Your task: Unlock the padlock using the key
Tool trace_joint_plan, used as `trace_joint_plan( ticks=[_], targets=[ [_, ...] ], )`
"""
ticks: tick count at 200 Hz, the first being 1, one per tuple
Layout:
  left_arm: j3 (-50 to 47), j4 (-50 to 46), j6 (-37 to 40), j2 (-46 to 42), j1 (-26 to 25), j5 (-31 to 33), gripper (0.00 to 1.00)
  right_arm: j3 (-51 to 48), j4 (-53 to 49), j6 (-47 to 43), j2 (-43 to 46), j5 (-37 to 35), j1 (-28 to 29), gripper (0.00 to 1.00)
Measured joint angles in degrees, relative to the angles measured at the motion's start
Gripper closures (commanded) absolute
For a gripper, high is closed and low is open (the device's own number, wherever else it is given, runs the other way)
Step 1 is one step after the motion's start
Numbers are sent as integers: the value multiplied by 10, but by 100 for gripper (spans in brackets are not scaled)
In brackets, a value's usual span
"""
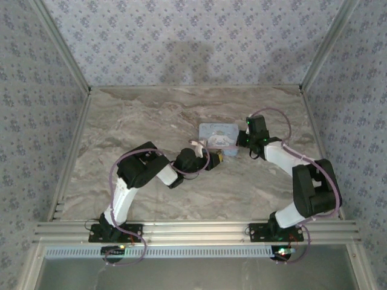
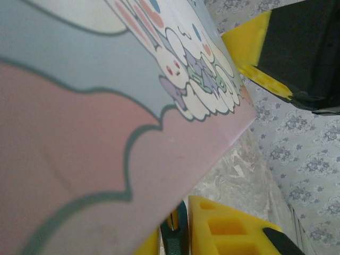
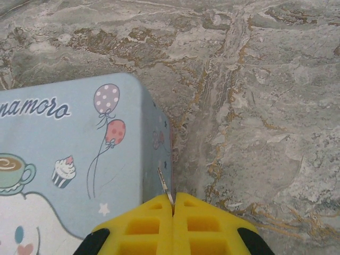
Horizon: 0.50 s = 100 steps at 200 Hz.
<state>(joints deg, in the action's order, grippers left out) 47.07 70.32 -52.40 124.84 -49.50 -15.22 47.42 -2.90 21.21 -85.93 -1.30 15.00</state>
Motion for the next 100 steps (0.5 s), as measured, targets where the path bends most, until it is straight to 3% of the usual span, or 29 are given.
trace_joint_plan(
  ticks=[47,100],
  targets=[
    [5,-9,-15,-2,8,-24,97,-17,-12,11,75,22,-1,100],
    [6,-28,-57,-18,15,-37,100,-162,41,80,284,153,-17,100]
  ],
)
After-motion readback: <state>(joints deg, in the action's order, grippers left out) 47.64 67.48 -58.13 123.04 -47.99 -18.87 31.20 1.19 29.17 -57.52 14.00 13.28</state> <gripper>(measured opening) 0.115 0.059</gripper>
